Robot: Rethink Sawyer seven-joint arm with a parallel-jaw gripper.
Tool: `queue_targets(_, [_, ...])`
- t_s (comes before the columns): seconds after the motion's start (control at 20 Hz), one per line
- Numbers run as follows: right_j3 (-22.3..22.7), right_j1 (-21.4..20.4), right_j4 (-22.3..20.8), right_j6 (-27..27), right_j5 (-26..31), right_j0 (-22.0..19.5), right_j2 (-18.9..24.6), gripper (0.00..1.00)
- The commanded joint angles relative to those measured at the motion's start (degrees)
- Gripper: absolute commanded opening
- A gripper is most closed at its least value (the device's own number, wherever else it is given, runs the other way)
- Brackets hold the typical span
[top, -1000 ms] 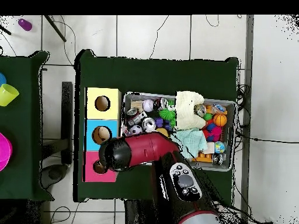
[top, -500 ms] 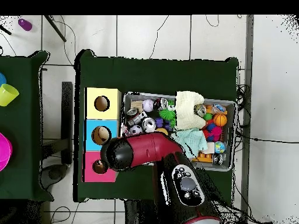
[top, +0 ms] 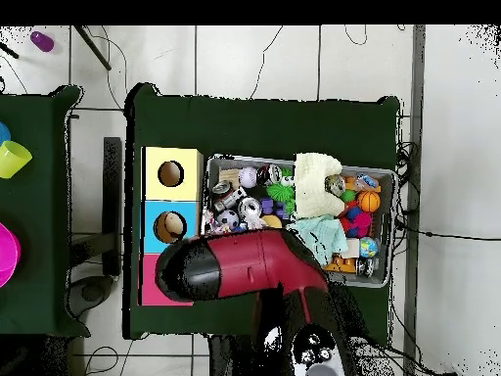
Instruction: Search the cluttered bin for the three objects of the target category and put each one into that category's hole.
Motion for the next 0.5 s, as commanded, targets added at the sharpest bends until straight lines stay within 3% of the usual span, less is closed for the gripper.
queue_targets(0.05, [1.7,-5.9,-0.2,0.7,6.3,0.1,-1.2,1.0])
queue_targets(0.5, [-3.2,12.7,-4.3,-0.8,-8.8,-4.3,1.8,1.0])
